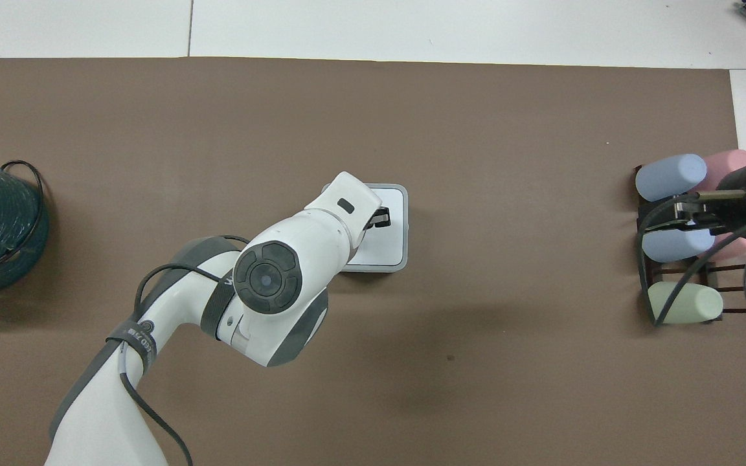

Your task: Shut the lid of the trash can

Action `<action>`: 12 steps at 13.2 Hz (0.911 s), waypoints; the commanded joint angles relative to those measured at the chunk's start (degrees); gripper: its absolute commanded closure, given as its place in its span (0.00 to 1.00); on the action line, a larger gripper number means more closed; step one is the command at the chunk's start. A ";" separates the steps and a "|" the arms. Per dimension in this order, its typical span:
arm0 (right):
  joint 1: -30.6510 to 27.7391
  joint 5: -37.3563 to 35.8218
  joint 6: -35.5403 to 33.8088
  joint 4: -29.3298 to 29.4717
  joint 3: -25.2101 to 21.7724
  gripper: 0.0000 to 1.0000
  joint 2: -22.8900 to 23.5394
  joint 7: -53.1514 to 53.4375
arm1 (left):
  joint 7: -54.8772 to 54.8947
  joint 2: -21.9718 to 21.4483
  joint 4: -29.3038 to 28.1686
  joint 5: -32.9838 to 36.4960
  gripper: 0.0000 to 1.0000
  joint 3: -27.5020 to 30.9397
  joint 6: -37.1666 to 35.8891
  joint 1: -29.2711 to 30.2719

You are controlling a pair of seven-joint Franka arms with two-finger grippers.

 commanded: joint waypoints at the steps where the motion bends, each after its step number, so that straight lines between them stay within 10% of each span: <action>1: -0.70 0.04 -0.15 -0.13 0.28 0.00 -0.02 -1.71 | 0.69 3.94 1.96 -0.50 1.00 -0.03 0.22 0.54; 12: -0.70 0.04 -0.15 -0.13 0.28 0.00 -0.02 -1.71 | 18.23 -0.09 17.97 0.03 0.97 0.76 -37.65 15.99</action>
